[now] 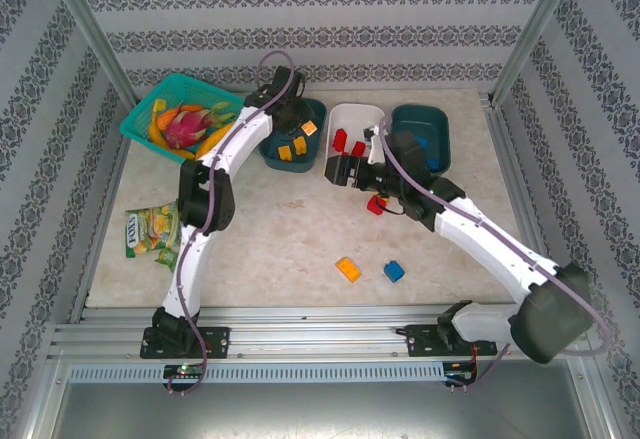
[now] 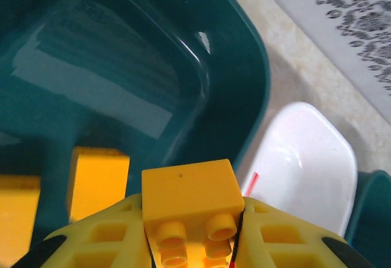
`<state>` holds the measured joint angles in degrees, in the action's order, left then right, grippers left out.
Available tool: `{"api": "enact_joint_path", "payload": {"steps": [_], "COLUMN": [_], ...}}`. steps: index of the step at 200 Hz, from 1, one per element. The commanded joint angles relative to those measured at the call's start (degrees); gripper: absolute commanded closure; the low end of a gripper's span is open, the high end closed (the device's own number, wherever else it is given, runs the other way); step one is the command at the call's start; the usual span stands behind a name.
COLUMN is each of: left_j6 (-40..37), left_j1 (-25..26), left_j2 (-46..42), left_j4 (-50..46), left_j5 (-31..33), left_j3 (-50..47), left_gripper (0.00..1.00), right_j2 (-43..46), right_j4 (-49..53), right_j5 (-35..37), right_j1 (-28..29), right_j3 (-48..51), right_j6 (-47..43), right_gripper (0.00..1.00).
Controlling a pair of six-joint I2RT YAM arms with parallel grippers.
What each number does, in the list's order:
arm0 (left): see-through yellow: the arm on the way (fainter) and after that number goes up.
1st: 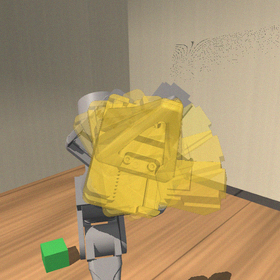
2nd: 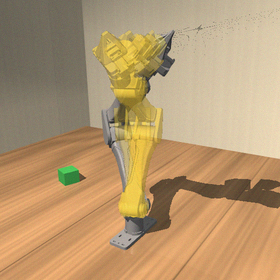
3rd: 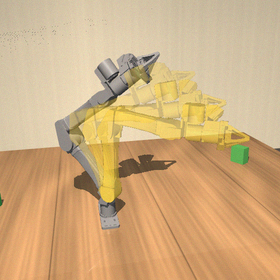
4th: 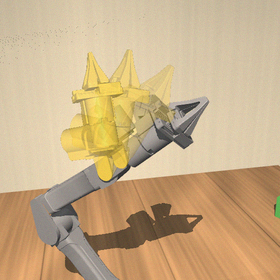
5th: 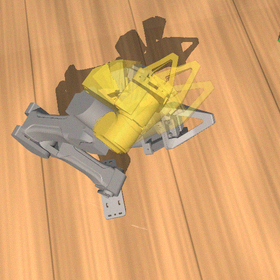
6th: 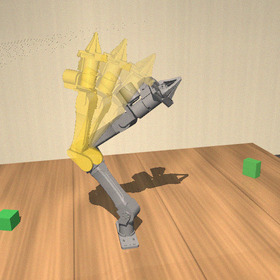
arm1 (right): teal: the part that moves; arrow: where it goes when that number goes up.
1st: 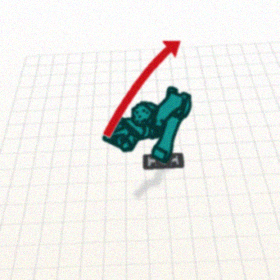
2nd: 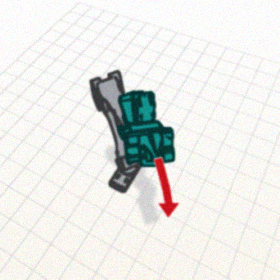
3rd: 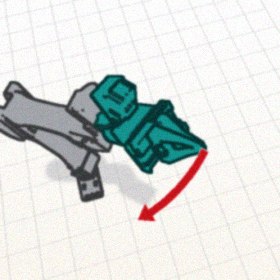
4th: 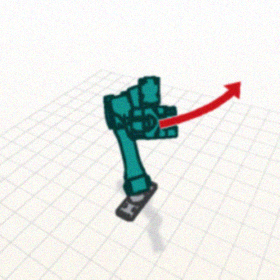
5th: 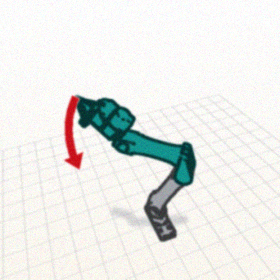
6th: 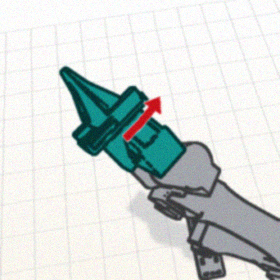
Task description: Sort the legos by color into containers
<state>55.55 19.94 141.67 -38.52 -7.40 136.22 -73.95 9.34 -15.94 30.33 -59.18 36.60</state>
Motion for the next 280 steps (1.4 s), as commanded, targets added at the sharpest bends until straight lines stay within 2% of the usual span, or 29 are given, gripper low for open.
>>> {"api": "enact_joint_path", "payload": {"steps": [1, 28, 51, 77, 94, 113, 149, 169, 196, 235, 256, 280], "left_j6": [-4.09, -2.76, -2.4, -1.3, -1.06, -1.42, 1.04, 5.23, 14.51, 35.81, 40.82, 43.13], "left_j1": [-2.03, -2.81, -2.93, -2.95, -2.96, -2.98, -2.64, -0.48, 5.14, 15.43, 20.79, 25.43], "left_j2": [5.08, 9.26, 11.21, 11.02, 9.77, 7.29, -0.53, -8.14, -21.93, -40.35, -43.44, -41.78], "left_j4": [3.1, 7.65, 7.07, 6.72, 6.27, 5.99, -3.77, -9.31, -11.05, -1.02, -0.46, 1.48], "left_j5": [-3.2, -6.62, -8.02, -7.93, -7.35, -6.36, -3.38, -3.53, -5.3, -8.84, -9.31, -13.06], "left_j3": [6.95, 7.67, 9.11, 9.06, 9.08, 9.06, 7.88, 0.89, -19.36, -53.17, -60.43, -63.79], "left_gripper": [0.74, 0.72, 0.67, 0.57, 0.45, 0.37, 0.32, 0.32, 0.31, 0.3, 0.24, 0.22], "right_j2": [-2.06, -3.78, -4.43, -4.8, -4.71, -3.88, 0.4, 4.36, 10.2, 21.74, 25.51, 28.98], "right_j4": [-2.05, -1.77, -2.32, -2.4, -1.83, -0.28, 3.45, 10.06, 24.28, 37.62, 42.53, 44.82], "right_j5": [-1.48, -0.93, -0.97, -1.19, -1.19, -0.27, 1.74, 1.04, -1.05, -4.72, -4.58, -2.25], "right_j1": [-0.62, -0.93, -0.88, -0.93, -0.88, -0.88, -1.4, -1.58, -1.67, 0.12, 2.77, 6.47], "right_j3": [-3.14, -4.2, -3.94, -3.92, -4.0, -4.13, -2.51, -2.43, -2.72, 0.66, 2.72, 6.82], "right_j6": [1.81, 2.27, 3.28, 3.75, 3.34, 2.07, -1.62, -6.86, -12.01, -11.71, -10.0, -6.96], "right_gripper": [0.13, 0.13, 0.13, 0.13, 0.13, 0.12, 0.13, 0.13, 0.13, 0.12, 0.13, 0.13]}}
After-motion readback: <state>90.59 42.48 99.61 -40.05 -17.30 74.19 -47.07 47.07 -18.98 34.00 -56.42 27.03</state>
